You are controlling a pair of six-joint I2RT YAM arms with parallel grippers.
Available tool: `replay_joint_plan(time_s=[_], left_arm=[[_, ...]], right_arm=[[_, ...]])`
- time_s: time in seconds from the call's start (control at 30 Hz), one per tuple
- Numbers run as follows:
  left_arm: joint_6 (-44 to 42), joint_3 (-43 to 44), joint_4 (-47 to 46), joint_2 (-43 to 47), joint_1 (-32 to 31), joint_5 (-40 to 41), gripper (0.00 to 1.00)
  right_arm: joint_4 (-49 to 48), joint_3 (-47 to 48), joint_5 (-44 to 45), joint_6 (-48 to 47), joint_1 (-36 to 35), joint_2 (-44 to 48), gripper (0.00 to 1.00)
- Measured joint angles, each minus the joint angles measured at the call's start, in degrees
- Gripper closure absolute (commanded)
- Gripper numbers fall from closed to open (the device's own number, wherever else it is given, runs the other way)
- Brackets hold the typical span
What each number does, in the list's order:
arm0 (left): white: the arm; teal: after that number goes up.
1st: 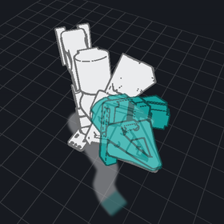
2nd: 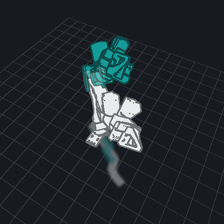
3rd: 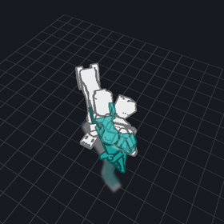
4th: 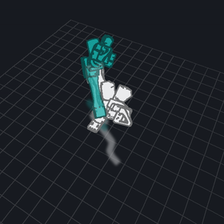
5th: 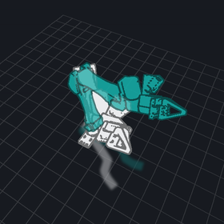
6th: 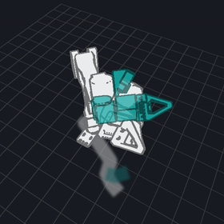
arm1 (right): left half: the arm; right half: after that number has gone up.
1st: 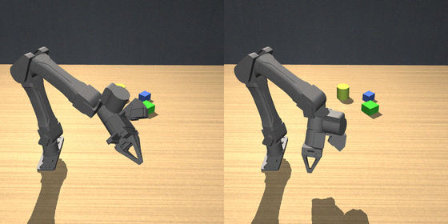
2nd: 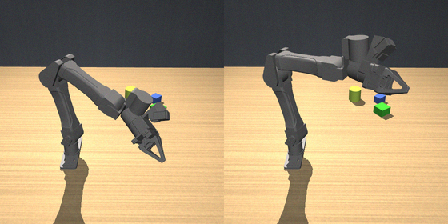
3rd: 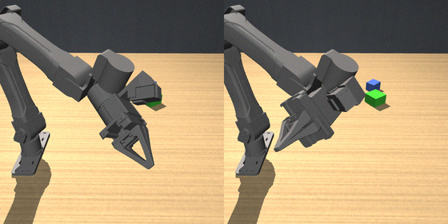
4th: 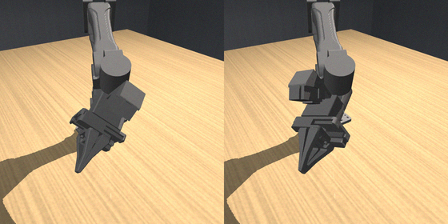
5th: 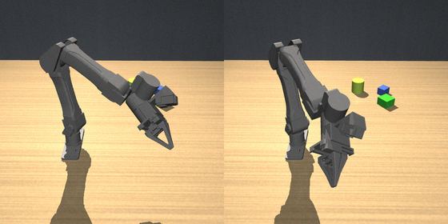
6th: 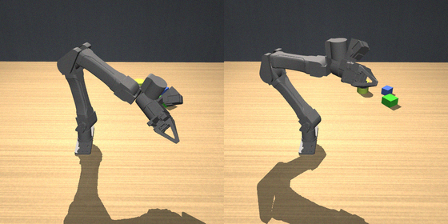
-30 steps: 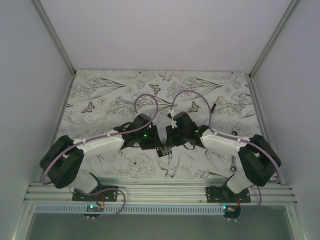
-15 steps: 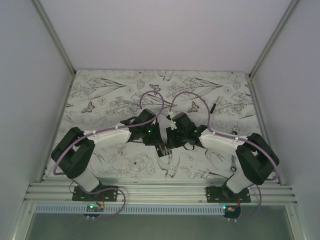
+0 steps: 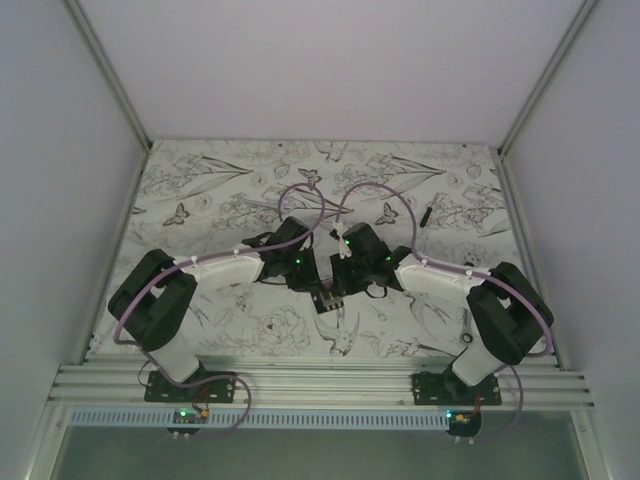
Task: Snap on the fuse box
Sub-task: Close the fuse box cover on the fuse box base.
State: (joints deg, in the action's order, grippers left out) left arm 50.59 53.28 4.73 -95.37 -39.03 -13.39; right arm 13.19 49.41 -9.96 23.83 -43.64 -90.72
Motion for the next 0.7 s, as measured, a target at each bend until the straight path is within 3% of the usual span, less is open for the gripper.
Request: replay_joint_plan(time_s=[0.3, 0.57, 0.7], left_arm=[[4.28, -5.01, -5.49, 1.6, 0.52, -0.48, 0.91], [8.31, -9.4, -11.37, 3.04, 1.03, -0.72, 0.93], [8.94, -10.16, -12.66, 3.41, 1.31, -1.36, 0.87]], right_arm=[[4.24, 3.43, 0.2, -1.36, -0.37, -2.12, 0.7], [10.95, 8.9, 6.1, -2.64, -3.5, -5.09, 0.72], [12.0, 9.62, 8.48, -3.08, -4.59, -5.16, 0.71]])
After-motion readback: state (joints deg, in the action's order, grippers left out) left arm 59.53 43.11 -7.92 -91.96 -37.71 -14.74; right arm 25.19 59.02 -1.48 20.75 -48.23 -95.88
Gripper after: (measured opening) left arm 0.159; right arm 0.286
